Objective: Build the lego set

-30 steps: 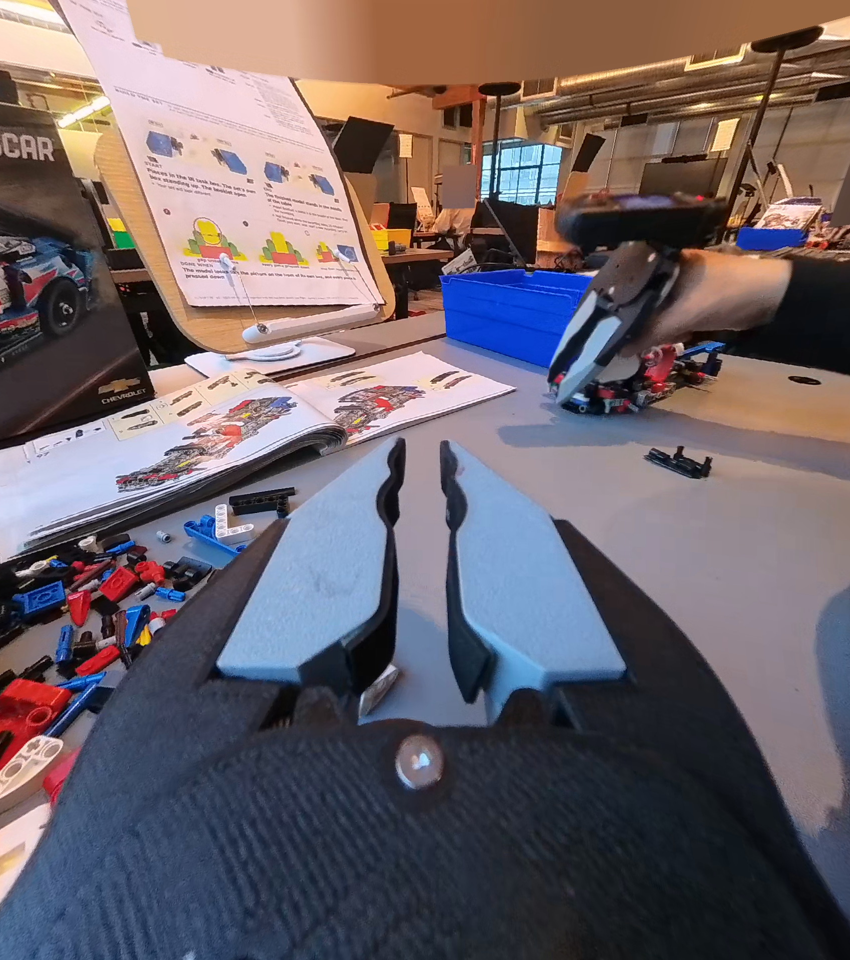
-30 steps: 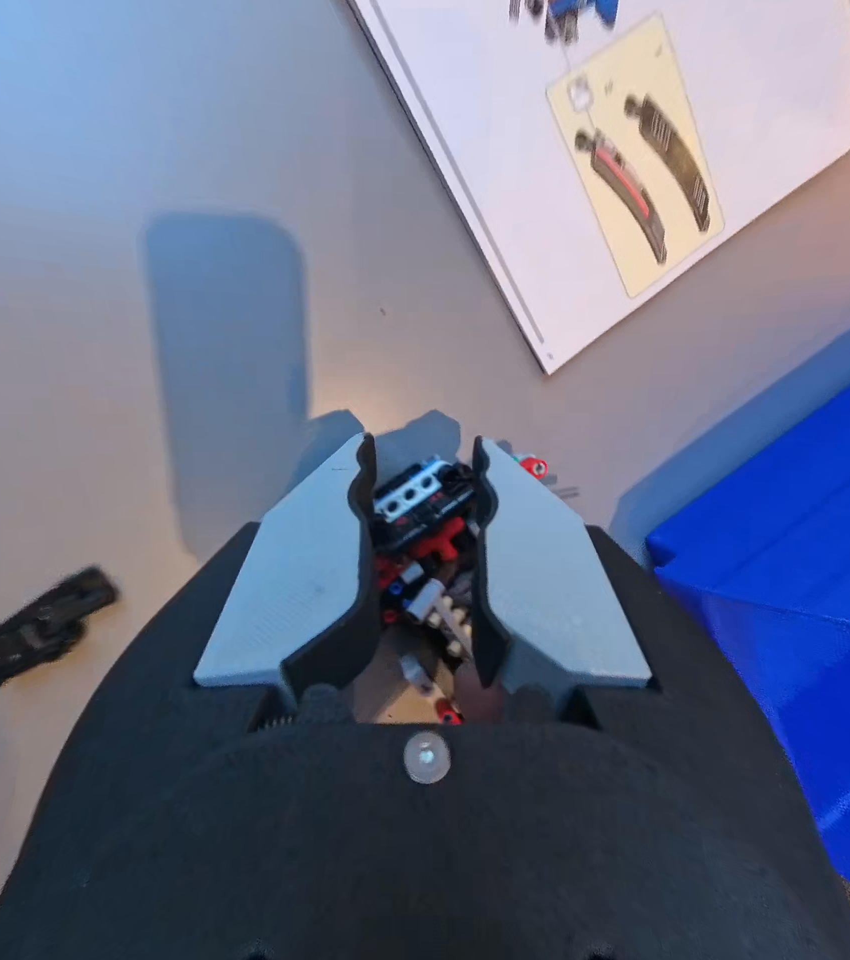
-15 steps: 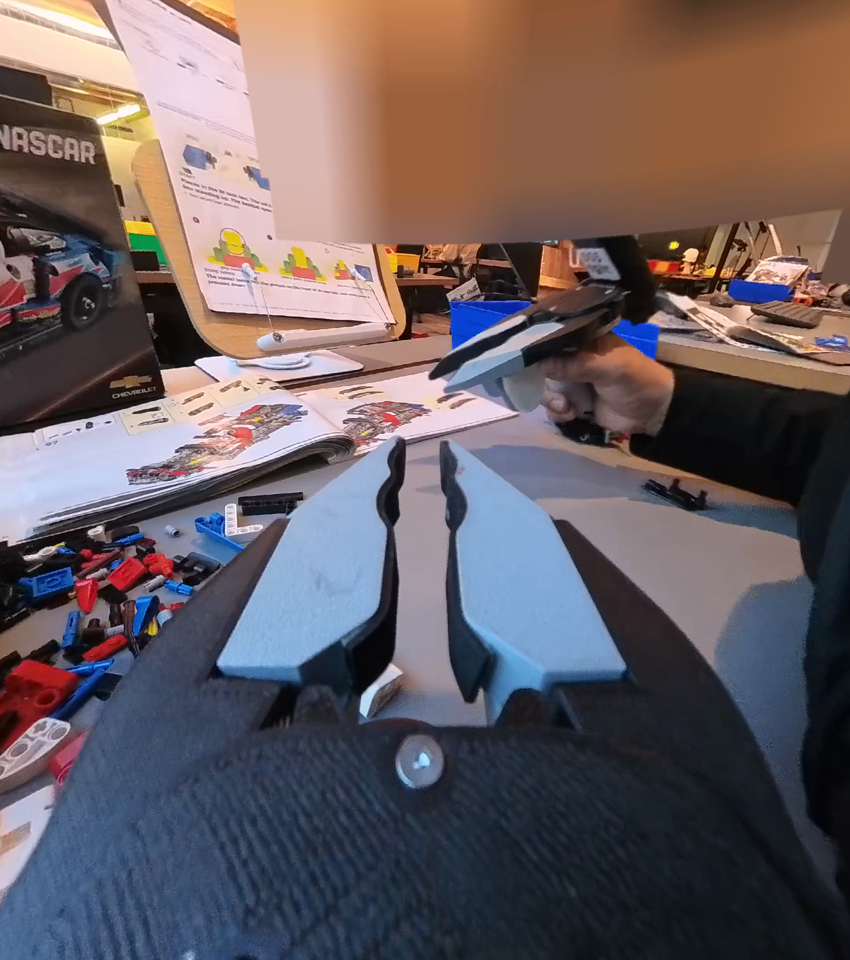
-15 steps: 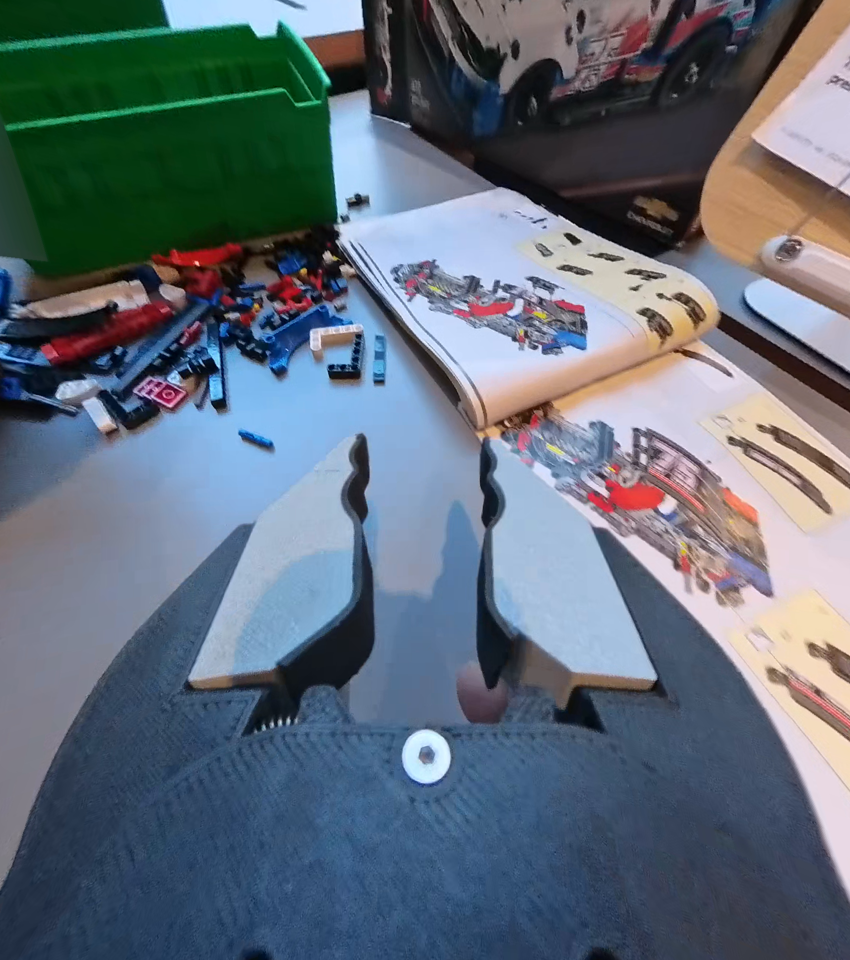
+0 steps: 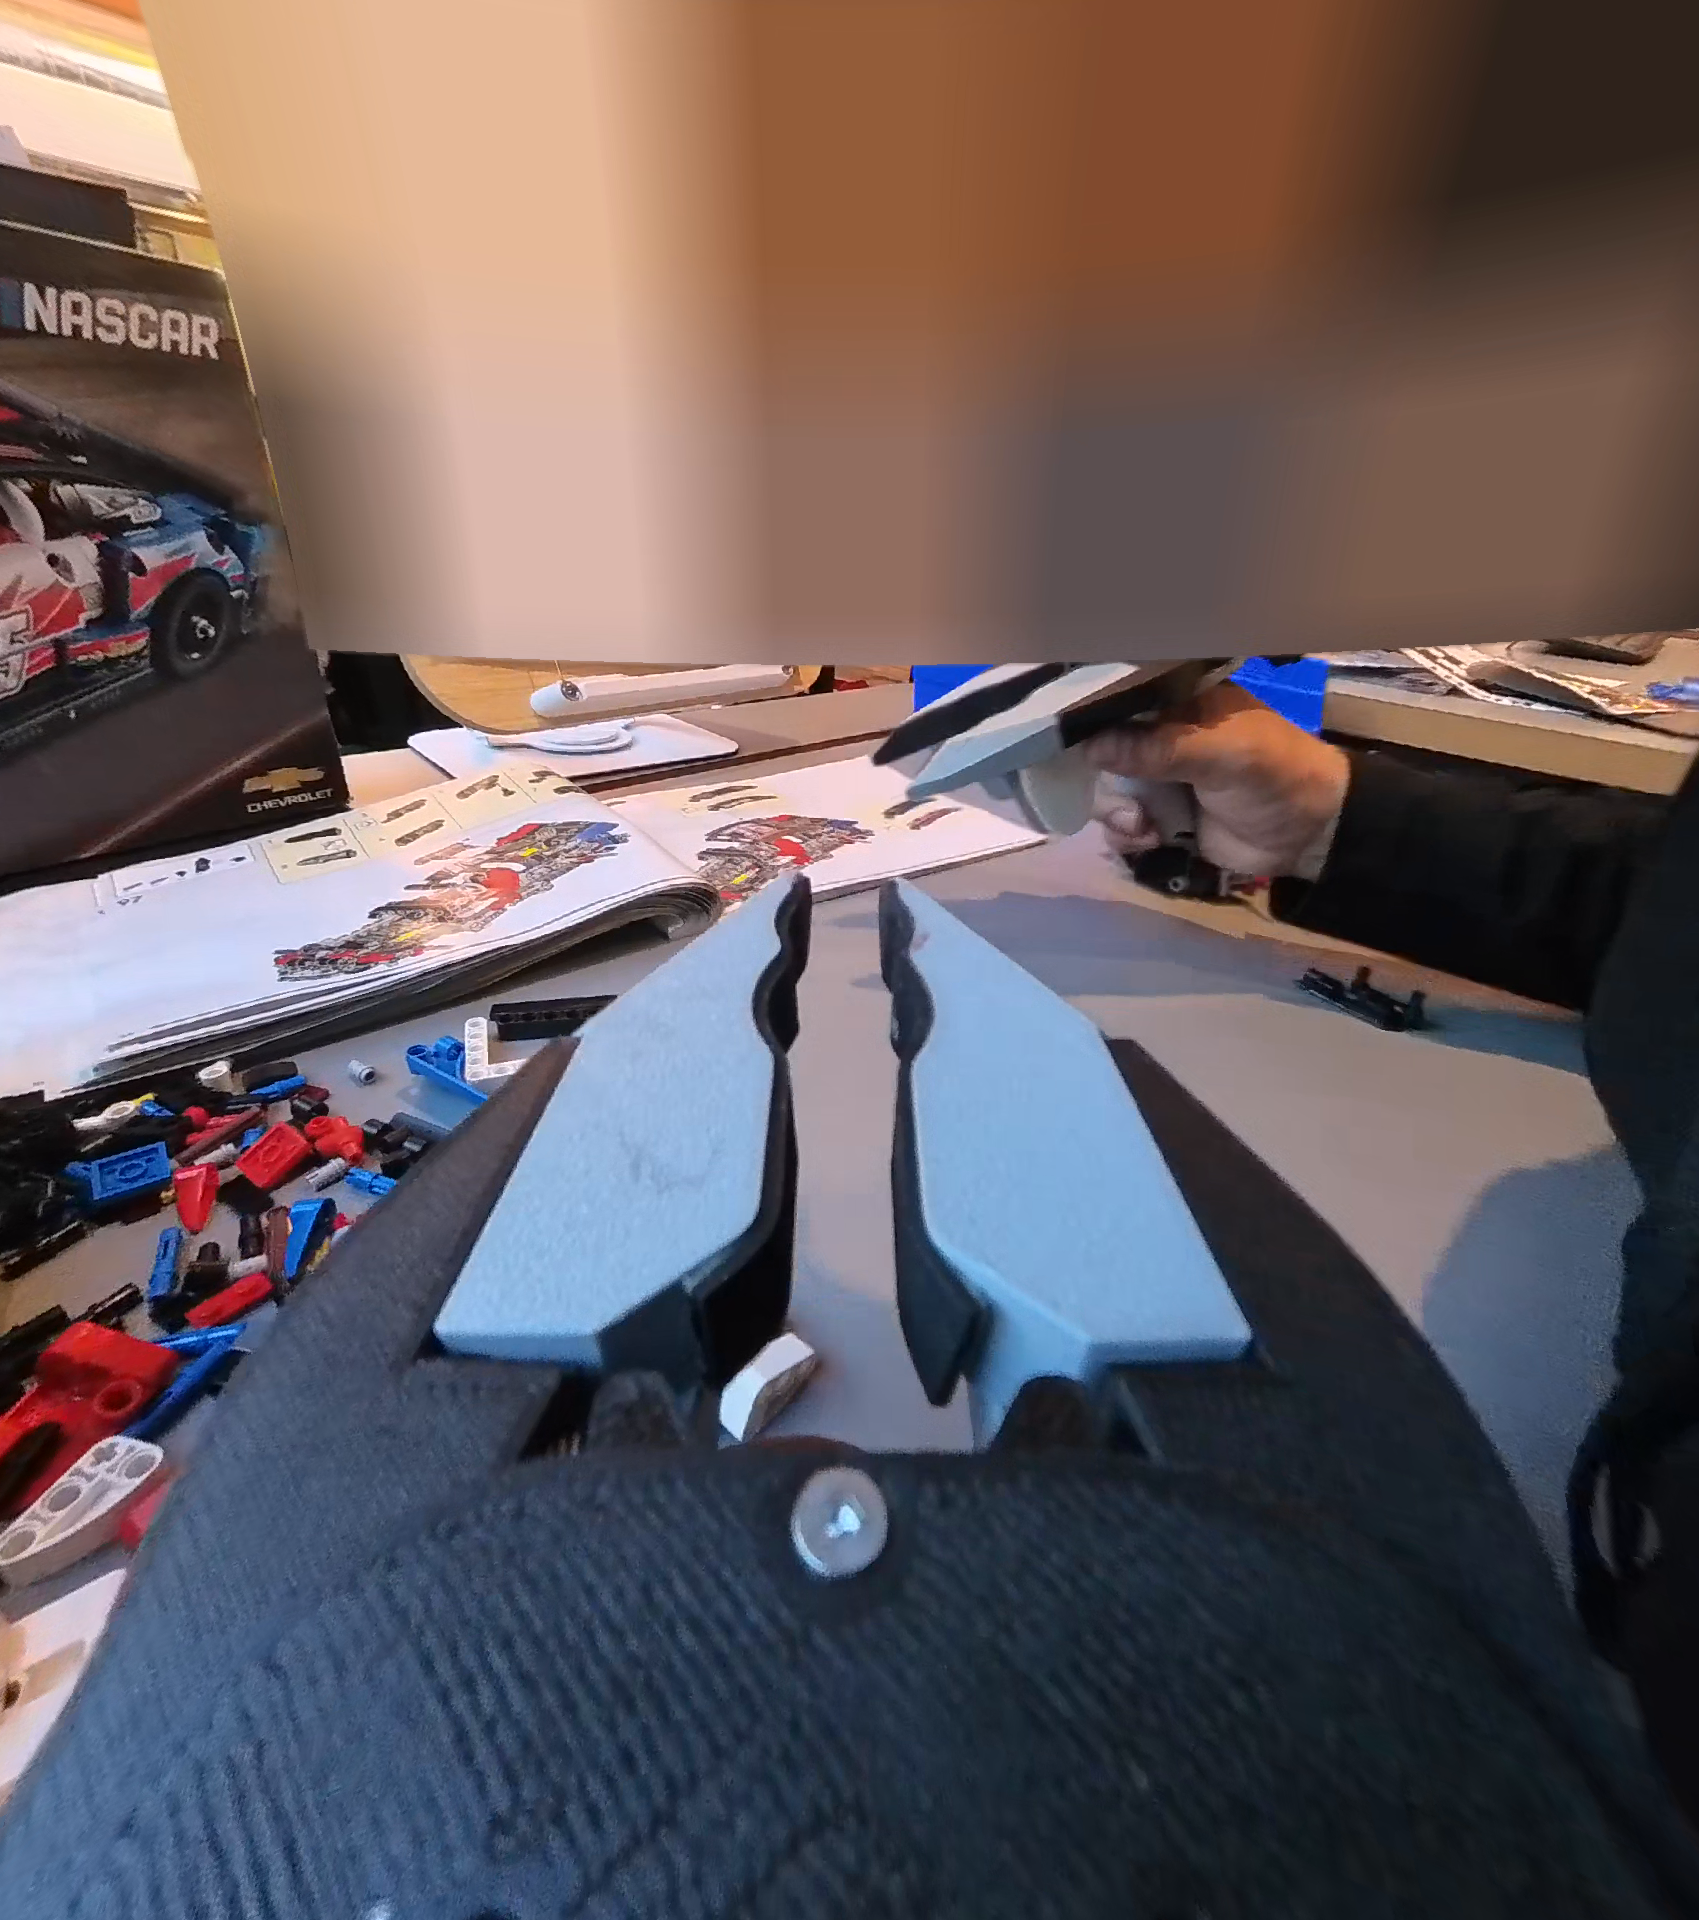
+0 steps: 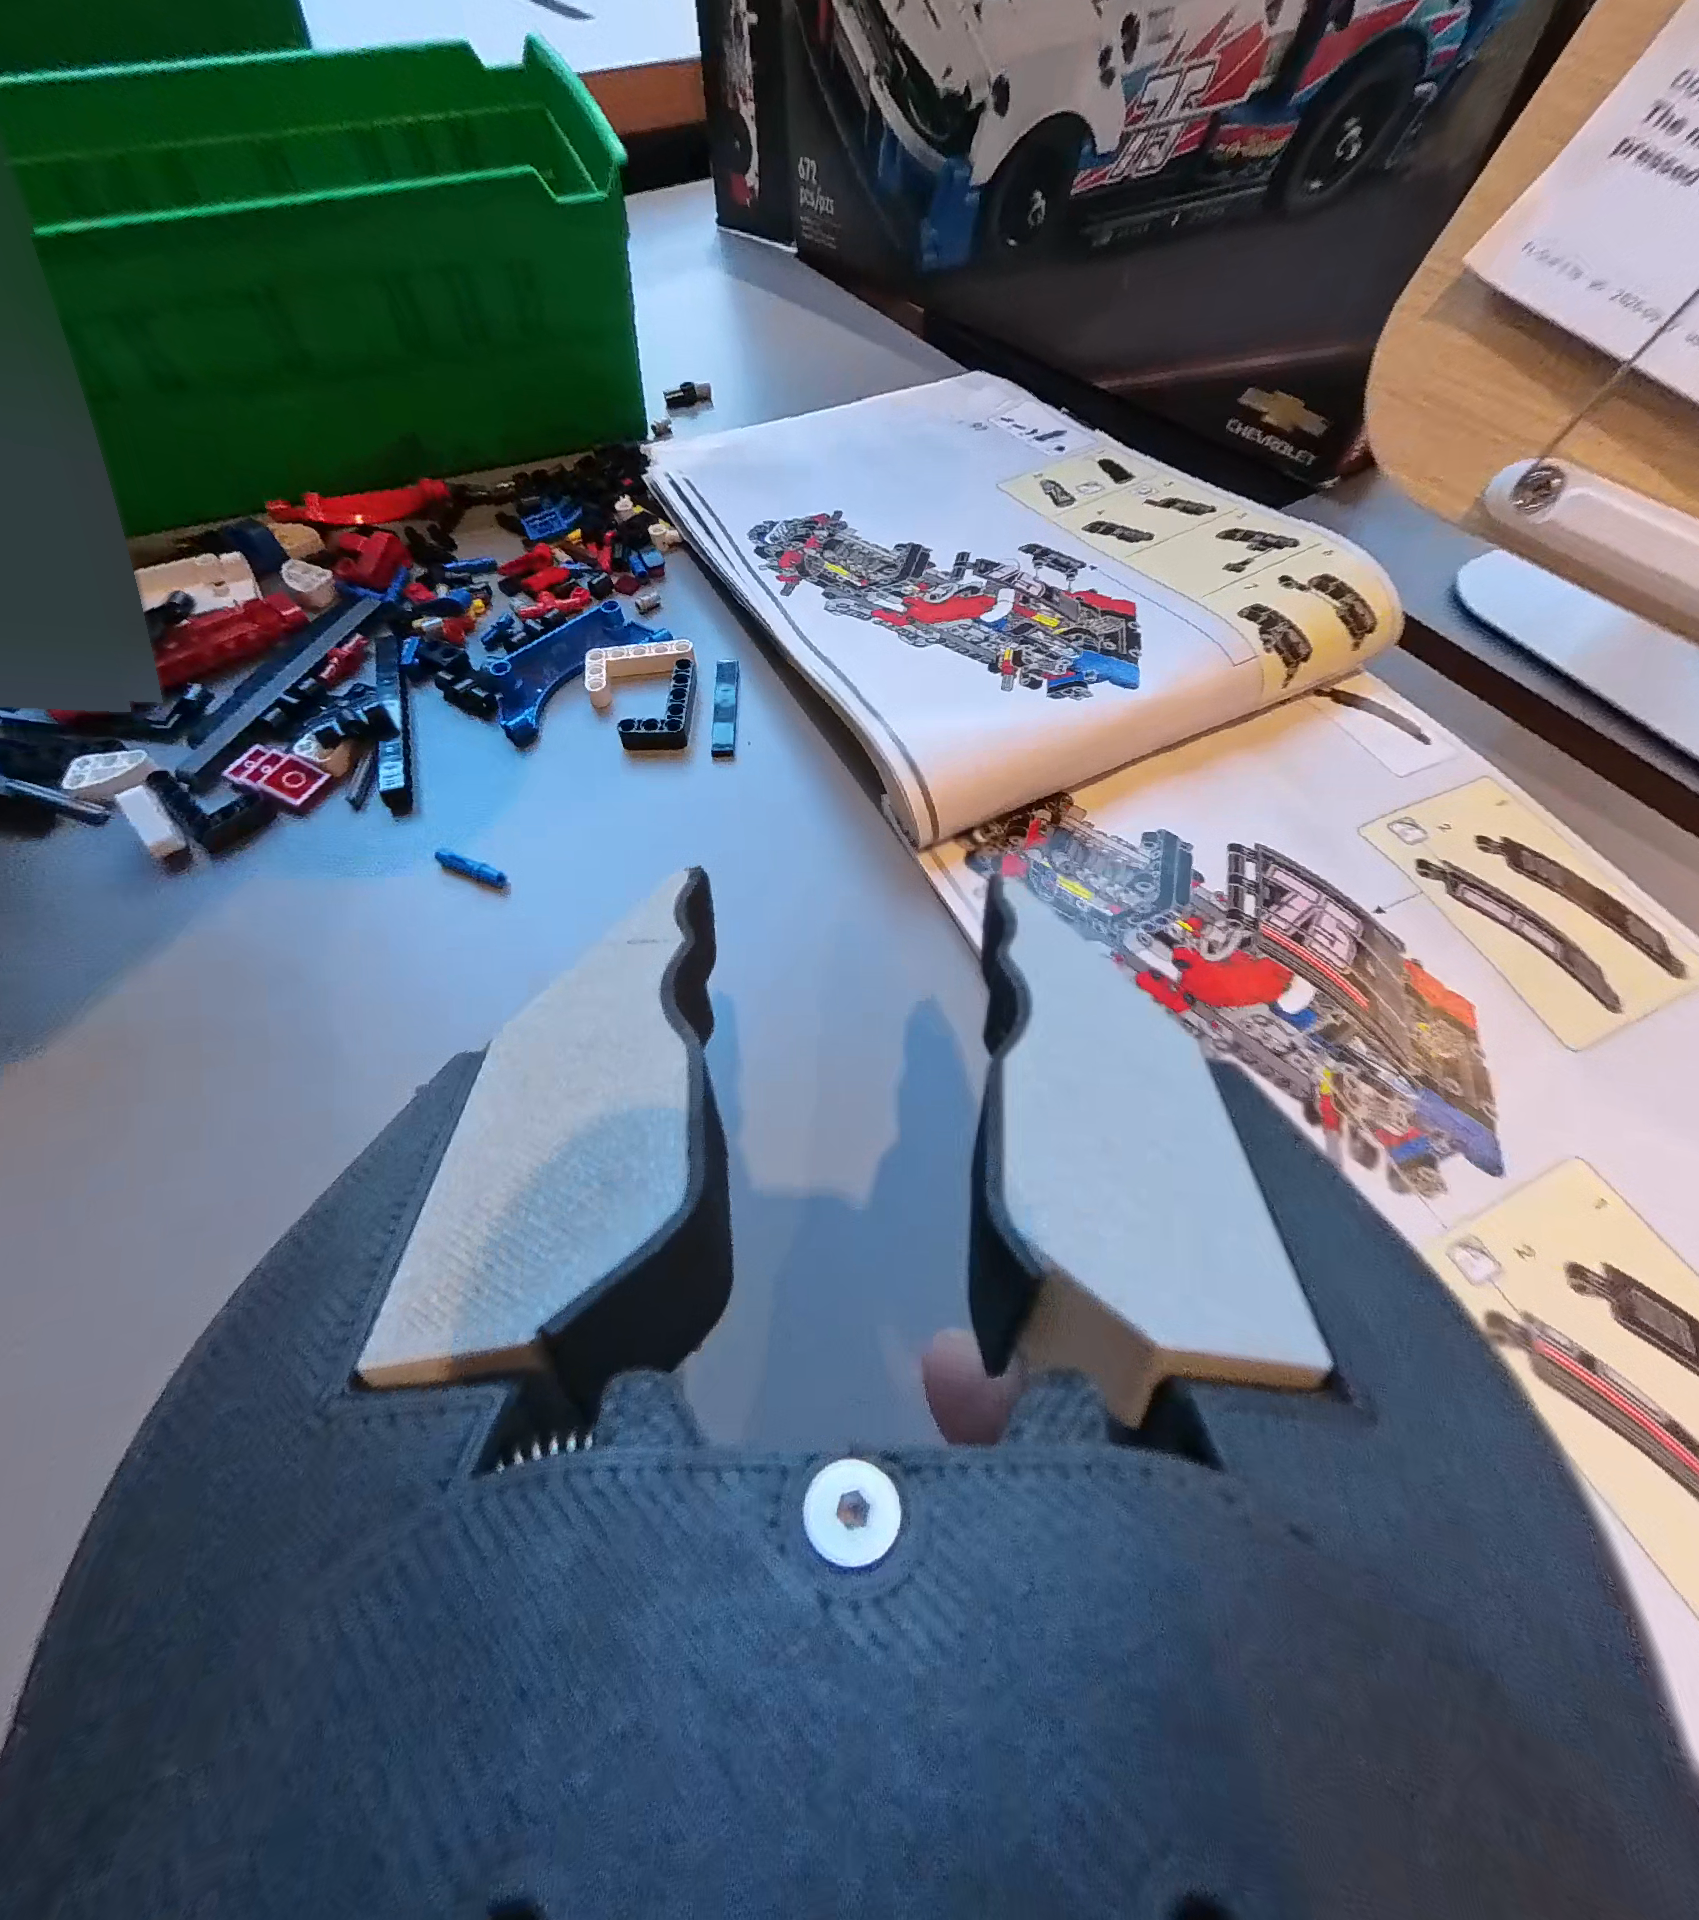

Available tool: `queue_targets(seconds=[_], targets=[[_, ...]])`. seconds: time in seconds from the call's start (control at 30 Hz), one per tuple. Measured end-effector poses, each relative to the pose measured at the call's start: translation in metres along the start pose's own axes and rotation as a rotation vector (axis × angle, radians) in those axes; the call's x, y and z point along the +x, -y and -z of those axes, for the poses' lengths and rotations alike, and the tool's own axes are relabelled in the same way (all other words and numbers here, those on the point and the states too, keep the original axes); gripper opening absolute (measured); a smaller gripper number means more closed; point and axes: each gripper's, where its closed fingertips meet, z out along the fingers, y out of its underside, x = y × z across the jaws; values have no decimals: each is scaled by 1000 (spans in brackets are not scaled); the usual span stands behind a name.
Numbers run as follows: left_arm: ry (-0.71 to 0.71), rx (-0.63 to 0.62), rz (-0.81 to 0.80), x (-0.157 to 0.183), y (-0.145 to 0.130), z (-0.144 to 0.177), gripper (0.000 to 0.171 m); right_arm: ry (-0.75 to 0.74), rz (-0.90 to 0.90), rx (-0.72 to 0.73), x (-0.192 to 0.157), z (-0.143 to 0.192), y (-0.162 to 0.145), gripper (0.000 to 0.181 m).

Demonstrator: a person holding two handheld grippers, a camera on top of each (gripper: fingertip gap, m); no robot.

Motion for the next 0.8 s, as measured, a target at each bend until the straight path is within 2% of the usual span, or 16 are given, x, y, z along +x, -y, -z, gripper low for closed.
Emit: queue_targets(seconds=[0.17, 0.27, 0.4, 0.53, 0.6, 0.67, 0.73, 0.8], targets=[[15, 6, -45, 2, 2, 1, 10, -38, 2, -5, 1, 29, -6, 53], [54, 41, -2, -8, 11, 7, 12, -37, -25, 21, -2, 43, -7, 52], [121, -11, -63, -27, 28, 17, 16, -33, -50, 39, -3, 52, -8, 48], [182, -238, -143, -57, 25, 32, 26, -18, -23, 72, -9, 53, -3, 43], [220, -348, -118, -74, 14, 43, 27, -13, -1, 91, -11, 52, -2, 42], [236, -436, -56, -84, 2, 51, 35, -5, 13, 109, -13, 51, -2, 41], [239, -488, -9, -90, -6, 56, 41, -1, 28, 124, -14, 51, -3, 41], [262, -539, 8, -97, -14, 58, 39, -29, 43, 118, -9, 51, -7, 42]])
